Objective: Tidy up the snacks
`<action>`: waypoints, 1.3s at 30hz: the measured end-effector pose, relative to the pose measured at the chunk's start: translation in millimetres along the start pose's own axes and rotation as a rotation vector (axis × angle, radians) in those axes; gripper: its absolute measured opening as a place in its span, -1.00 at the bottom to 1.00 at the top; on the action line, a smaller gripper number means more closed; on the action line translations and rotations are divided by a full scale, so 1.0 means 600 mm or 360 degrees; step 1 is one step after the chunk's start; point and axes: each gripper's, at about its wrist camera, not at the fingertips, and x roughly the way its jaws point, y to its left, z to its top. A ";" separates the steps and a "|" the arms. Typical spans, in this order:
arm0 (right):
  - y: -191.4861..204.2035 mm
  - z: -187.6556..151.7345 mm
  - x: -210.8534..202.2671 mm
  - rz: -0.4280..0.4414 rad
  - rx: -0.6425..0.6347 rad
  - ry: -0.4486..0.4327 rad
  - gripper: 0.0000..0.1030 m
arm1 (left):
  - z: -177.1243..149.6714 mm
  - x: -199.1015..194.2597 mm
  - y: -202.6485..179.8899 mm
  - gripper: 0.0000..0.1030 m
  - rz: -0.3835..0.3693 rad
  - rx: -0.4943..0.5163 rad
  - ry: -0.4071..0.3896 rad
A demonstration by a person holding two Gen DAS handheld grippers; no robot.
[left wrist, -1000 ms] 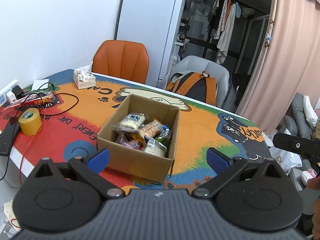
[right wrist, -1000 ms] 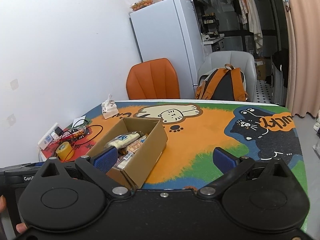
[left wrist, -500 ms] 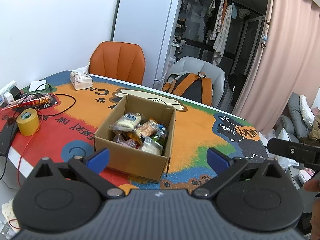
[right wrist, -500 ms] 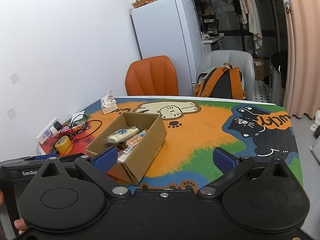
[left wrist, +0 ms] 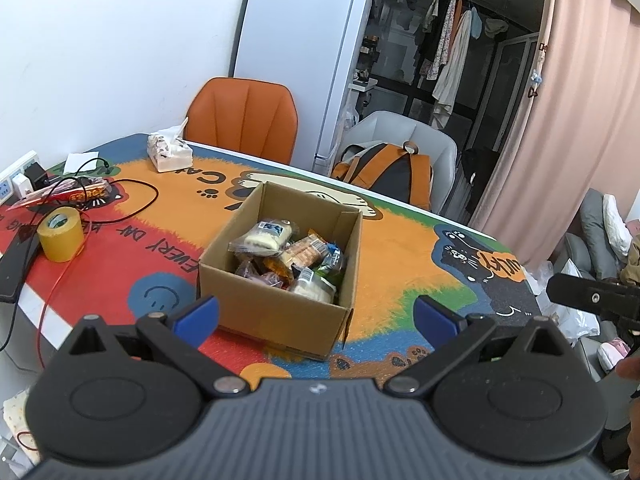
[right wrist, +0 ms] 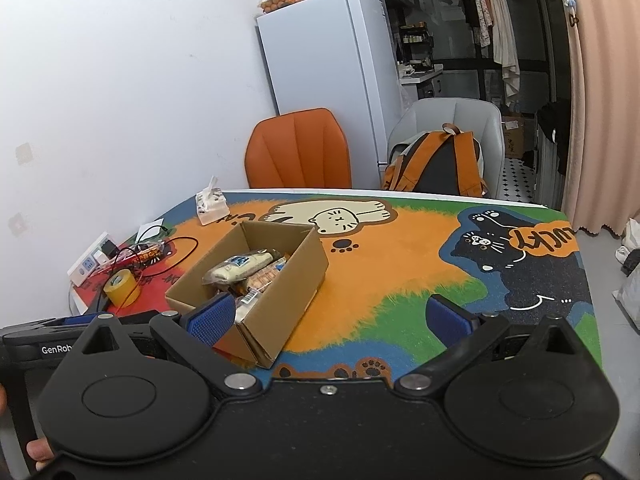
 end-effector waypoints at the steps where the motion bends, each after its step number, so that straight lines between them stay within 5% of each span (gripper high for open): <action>1: 0.000 0.000 0.000 0.0001 0.0000 0.0000 1.00 | 0.000 -0.001 0.001 0.99 0.0000 -0.0001 -0.0001; 39: 0.000 -0.008 0.005 0.0000 0.0001 0.0014 1.00 | -0.001 -0.002 0.004 1.00 0.0008 0.0003 -0.0004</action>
